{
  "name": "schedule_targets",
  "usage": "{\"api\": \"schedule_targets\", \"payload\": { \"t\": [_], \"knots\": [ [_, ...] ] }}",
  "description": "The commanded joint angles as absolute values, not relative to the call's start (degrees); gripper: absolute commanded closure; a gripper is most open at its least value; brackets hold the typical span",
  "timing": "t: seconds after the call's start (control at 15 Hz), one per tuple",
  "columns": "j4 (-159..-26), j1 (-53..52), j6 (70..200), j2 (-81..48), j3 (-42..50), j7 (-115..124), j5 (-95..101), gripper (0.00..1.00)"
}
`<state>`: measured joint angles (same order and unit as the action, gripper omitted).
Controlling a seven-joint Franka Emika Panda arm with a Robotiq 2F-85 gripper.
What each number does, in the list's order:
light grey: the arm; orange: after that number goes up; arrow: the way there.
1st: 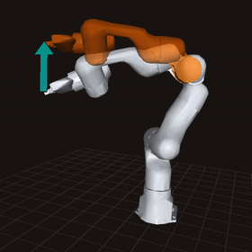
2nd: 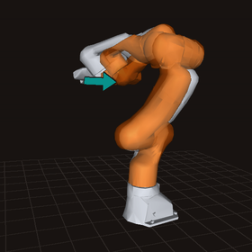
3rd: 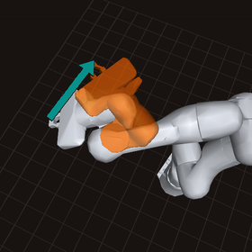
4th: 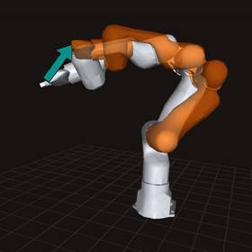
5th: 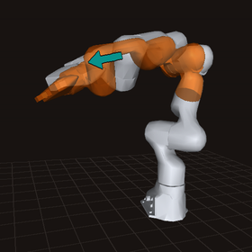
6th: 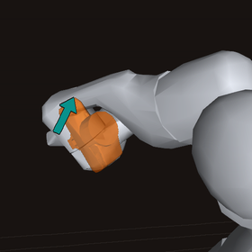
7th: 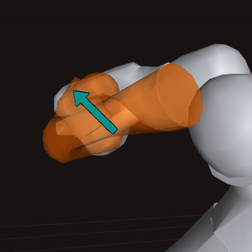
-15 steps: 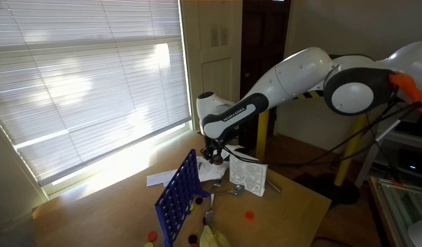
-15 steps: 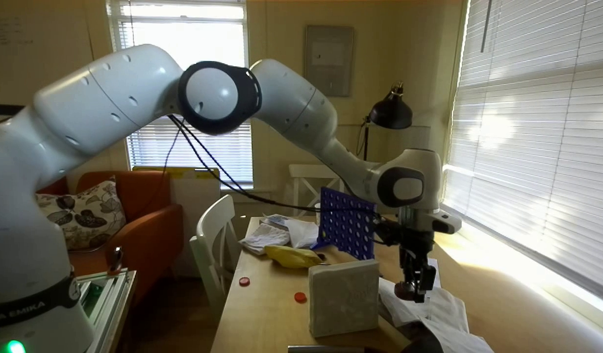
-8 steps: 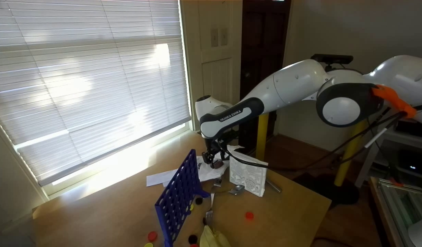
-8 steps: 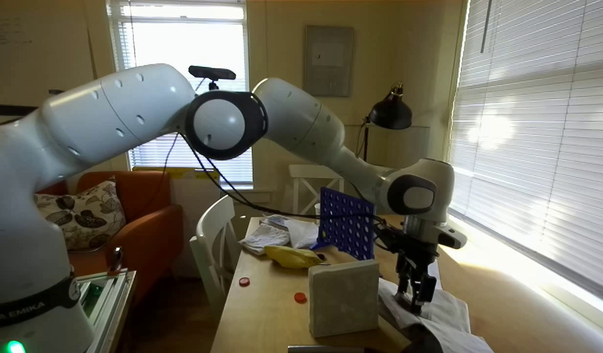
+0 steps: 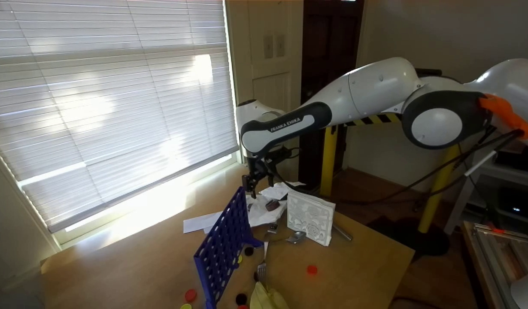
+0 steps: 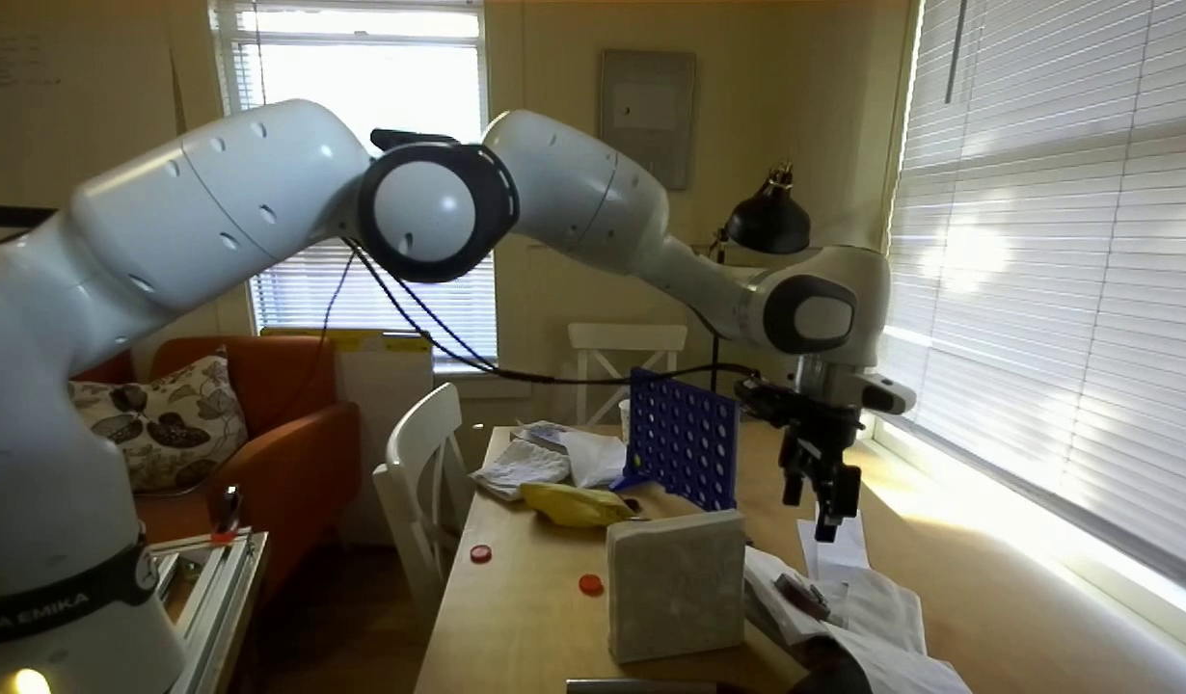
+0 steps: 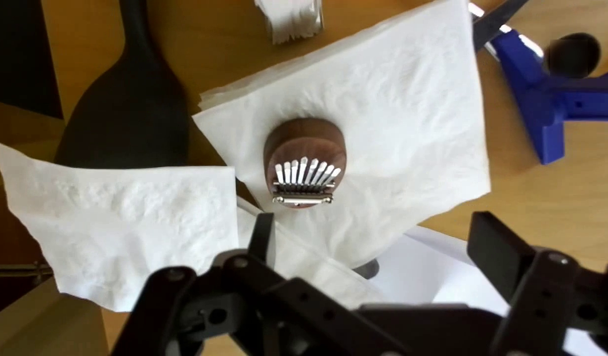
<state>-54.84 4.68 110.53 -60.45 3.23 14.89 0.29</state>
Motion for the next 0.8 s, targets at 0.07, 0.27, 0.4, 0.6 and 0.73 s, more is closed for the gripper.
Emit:
{"api": "schedule_targets", "payload": {
  "t": [0.07, 0.27, 0.4, 0.6, 0.73],
  "knots": [
    [-69.7, 3.5, 110.9, -48.2, 4.2, 14.4, 1.7, 0.00],
    [-76.7, 3.7, 109.2, -42.7, 3.0, 8.2, 0.6, 0.00],
    [-81.2, 2.6, 108.5, -40.1, 2.0, 4.0, 1.4, 0.00],
    [-86.7, 0.9, 108.6, -37.9, -0.2, -1.1, 1.5, 0.00],
    [-89.3, -0.7, 107.8, -36.9, -1.5, -4.0, 2.0, 0.00]
  ]
}}
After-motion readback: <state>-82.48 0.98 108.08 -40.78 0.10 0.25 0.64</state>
